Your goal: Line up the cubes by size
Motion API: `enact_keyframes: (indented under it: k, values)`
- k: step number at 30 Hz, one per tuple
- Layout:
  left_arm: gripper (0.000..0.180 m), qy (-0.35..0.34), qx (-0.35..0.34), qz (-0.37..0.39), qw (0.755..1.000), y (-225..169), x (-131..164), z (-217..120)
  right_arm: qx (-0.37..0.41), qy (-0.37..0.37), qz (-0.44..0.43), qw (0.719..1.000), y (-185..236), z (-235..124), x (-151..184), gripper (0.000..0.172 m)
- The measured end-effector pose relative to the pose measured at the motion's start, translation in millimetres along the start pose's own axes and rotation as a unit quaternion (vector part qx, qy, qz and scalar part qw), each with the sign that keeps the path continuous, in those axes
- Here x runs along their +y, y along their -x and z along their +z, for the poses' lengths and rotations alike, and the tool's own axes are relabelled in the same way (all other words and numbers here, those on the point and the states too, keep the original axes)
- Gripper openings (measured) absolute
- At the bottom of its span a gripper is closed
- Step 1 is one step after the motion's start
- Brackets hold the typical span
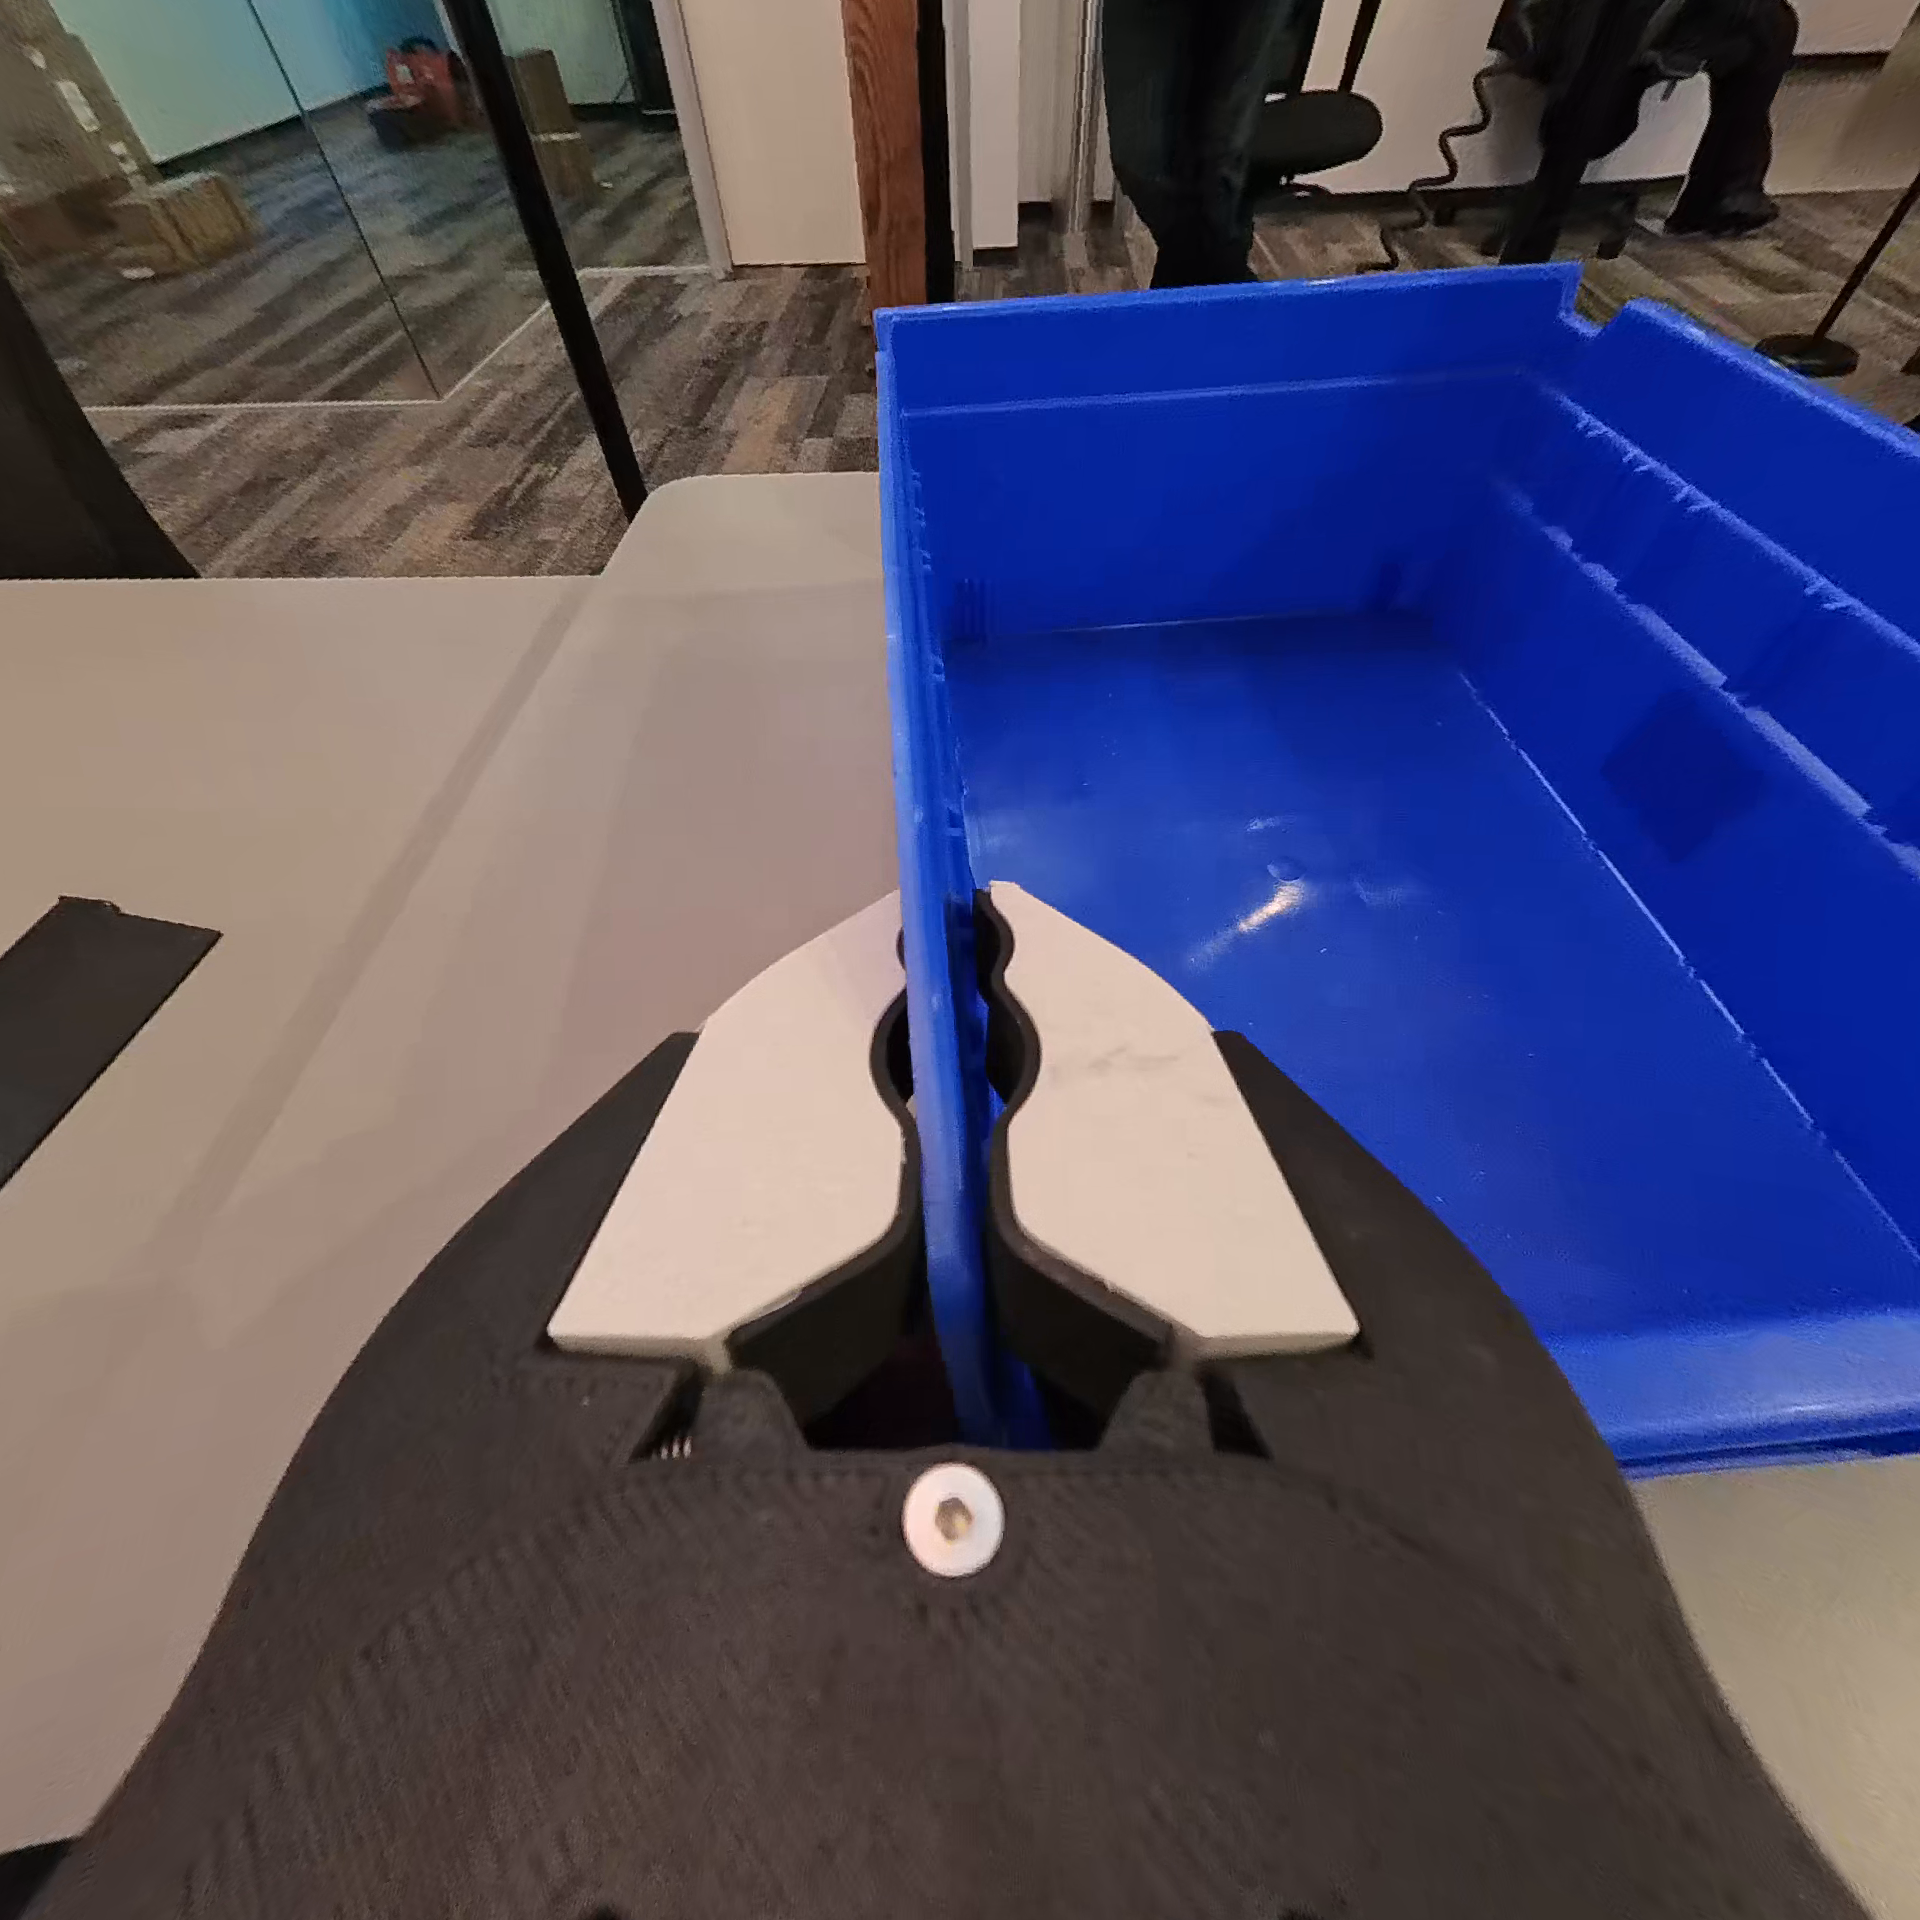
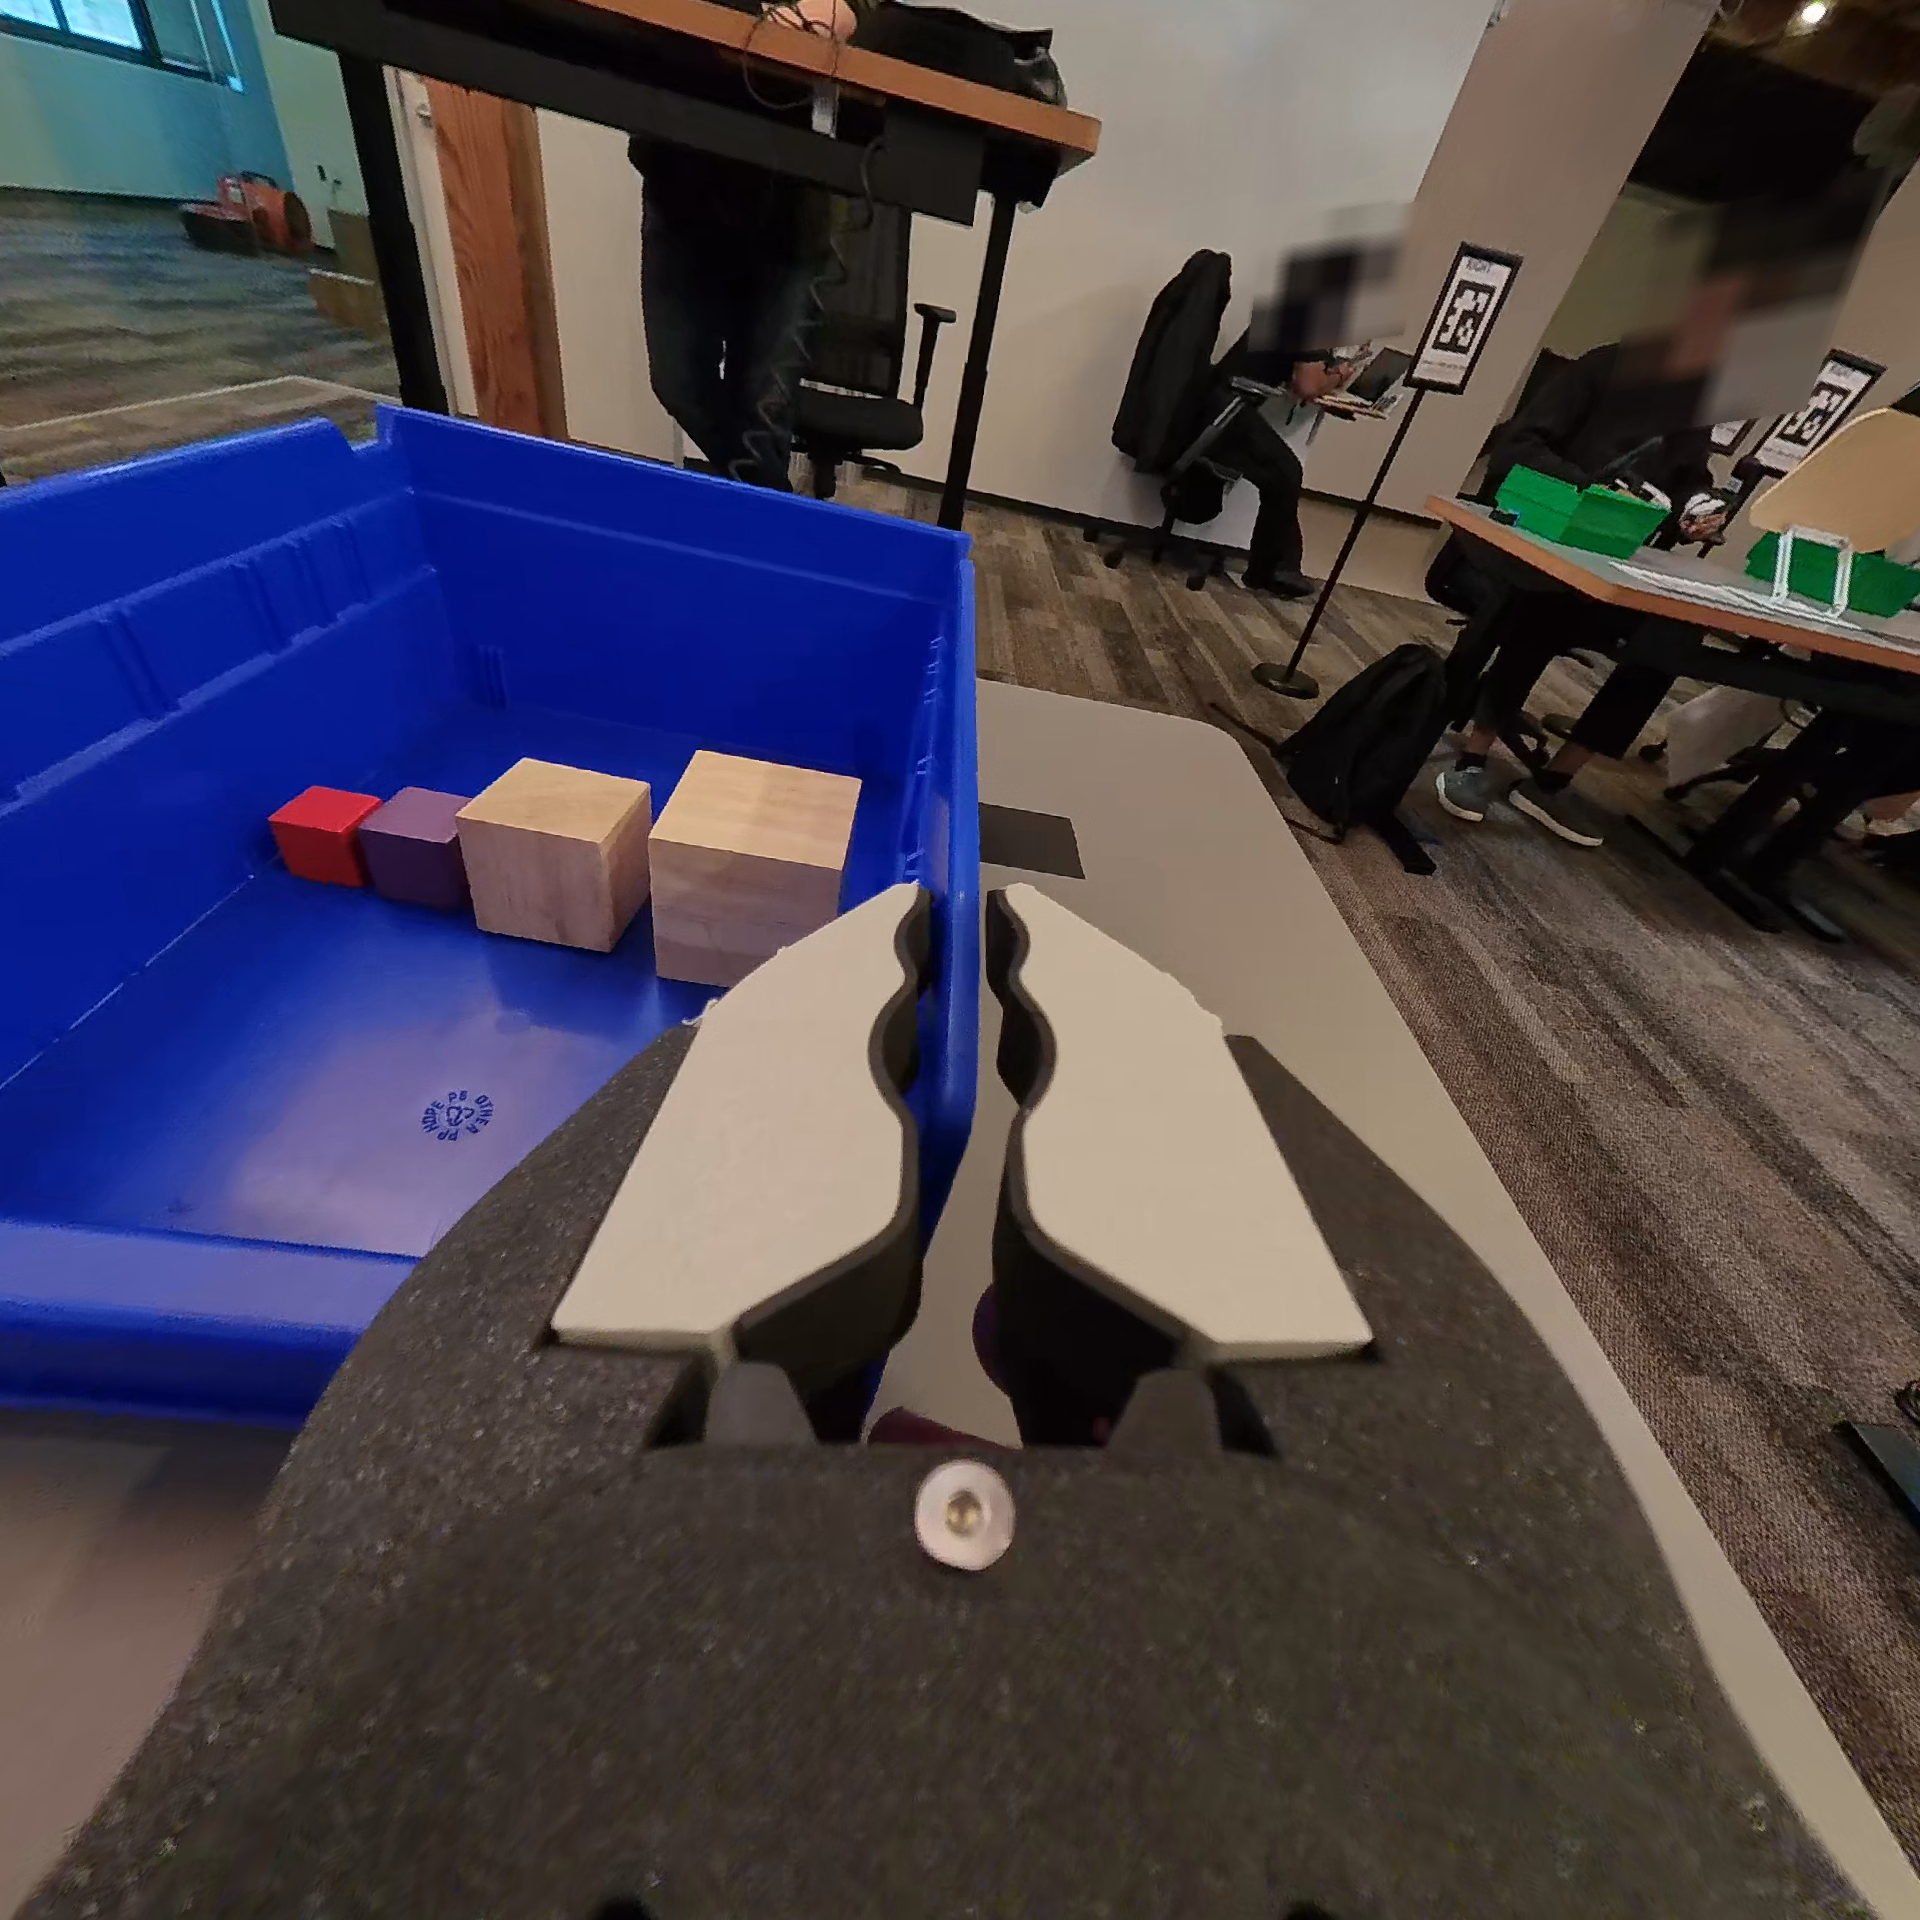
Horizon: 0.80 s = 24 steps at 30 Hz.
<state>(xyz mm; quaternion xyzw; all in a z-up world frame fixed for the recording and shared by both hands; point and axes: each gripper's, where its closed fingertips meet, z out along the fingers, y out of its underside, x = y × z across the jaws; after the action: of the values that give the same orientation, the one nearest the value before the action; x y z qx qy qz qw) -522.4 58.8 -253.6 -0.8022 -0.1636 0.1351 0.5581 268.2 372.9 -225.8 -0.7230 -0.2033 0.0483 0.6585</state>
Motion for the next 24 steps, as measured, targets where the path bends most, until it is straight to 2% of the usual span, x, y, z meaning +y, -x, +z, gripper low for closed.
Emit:
enact_keyframes:
  k: [2,4,12,15,17,24]
  values:
    - [0.006,-0.001,-0.001,0.003,1.000,-0.1,-0.2,-0.4,-0.003,0.000,-0.001,1.000,0.9,0.1,-0.1,0.007]
    - [0.006,-0.001,-0.001,0.003,1.000,0.1,0.1,-0.4,-0.007,-0.004,0.002,1.000,1.3,-0.8,-1.0,0.016]
    - [0.006,-0.004,-0.001,0.006,1.000,0.3,-0.4,-0.9,-0.036,0.012,0.025,0.999,2.1,-5.4,2.2,0.025]
    - [0.006,-0.003,-0.002,0.009,1.000,-0.2,-0.6,-1.2,-0.044,0.026,0.046,0.998,2.2,-7.6,5.3,0.019]
    - [0.006,-0.005,-0.002,0.010,1.000,-0.7,-1.3,-1.7,-0.047,0.035,0.047,0.997,4.5,-7.5,6.1,0.007]
    - [0.005,-0.015,-0.006,0.017,1.000,-3.0,-4.6,-8.1,-0.050,0.036,0.063,0.996,5.7,-9.0,6.4,0.005]
